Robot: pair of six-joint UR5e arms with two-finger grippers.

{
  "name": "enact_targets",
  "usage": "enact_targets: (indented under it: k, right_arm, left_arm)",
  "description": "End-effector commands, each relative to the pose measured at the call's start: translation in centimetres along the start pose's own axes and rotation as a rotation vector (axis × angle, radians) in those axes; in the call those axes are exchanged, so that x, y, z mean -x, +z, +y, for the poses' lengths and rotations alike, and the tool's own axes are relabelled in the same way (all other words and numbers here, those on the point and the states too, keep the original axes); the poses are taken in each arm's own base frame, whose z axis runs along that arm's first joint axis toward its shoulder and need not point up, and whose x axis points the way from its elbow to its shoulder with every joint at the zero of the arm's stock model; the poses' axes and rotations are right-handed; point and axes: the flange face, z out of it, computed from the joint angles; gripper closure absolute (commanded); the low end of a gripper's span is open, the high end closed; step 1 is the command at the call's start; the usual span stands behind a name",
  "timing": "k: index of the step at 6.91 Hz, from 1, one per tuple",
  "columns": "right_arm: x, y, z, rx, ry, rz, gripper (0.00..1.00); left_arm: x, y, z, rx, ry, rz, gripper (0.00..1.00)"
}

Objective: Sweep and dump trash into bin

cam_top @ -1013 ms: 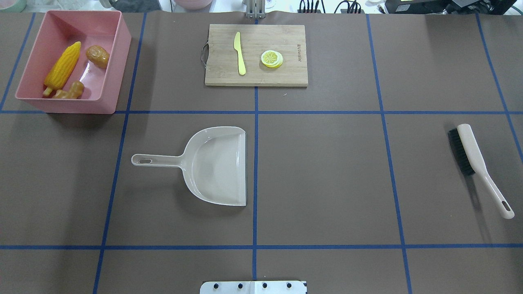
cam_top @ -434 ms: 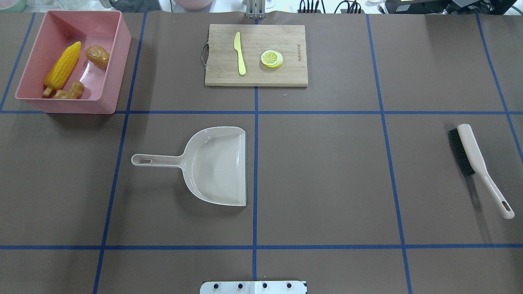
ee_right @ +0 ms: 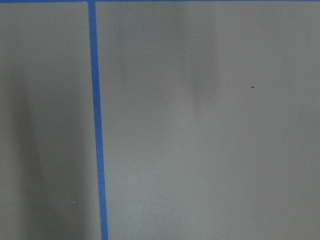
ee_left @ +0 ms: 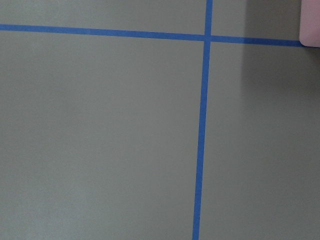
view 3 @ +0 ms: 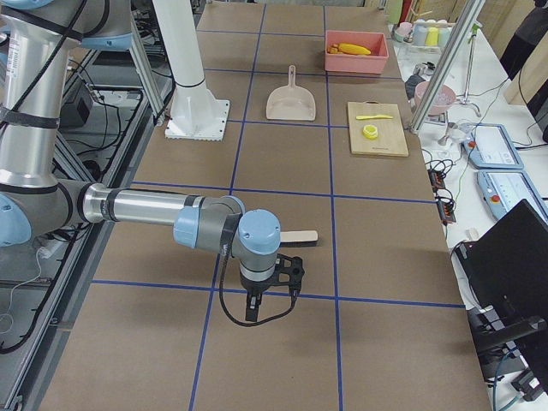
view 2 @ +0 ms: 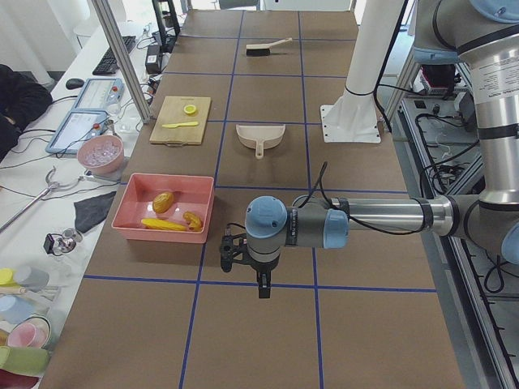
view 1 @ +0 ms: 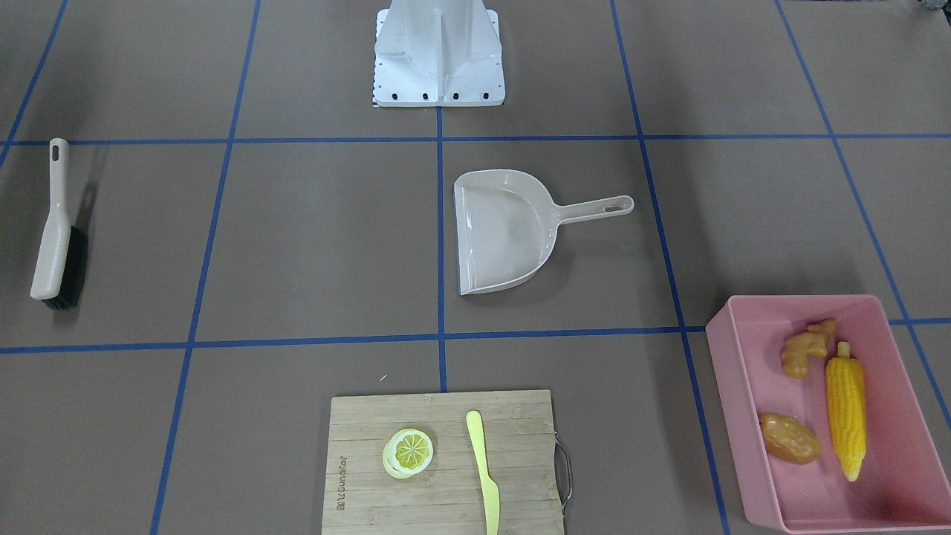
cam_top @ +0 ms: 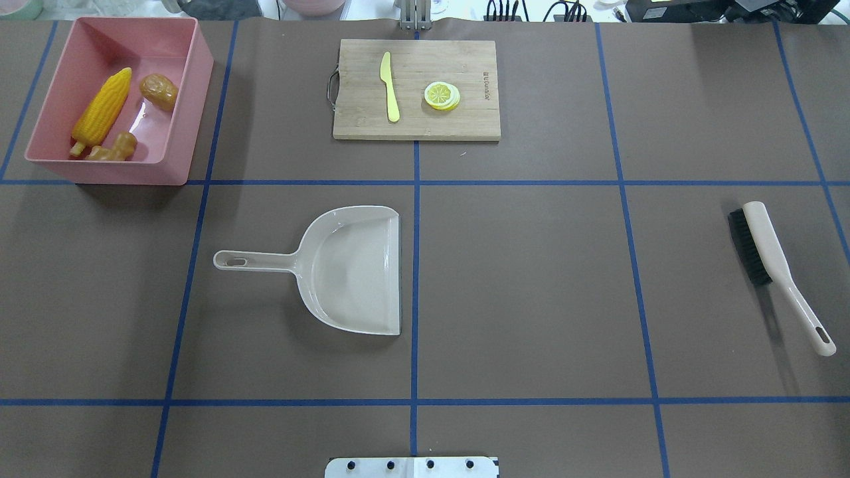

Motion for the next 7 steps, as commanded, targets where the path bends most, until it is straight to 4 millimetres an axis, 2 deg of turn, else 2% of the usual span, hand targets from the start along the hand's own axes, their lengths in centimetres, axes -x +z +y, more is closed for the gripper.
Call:
enact_targets:
  k: [1,7]
  right_arm:
    - [-0.1,0.2,0.0,0.004,0.003,0.0,0.0]
    - [0.0,0.2,-0.9,0.004,-0.004,-0.001,0.0]
  left_arm:
    - [-0.8,-0.7,-1.2,-0.021,0.021,0.002,0.02]
    - [-1.8,-1.8,-1.7,-0.062,0.058,-0.003,0.02]
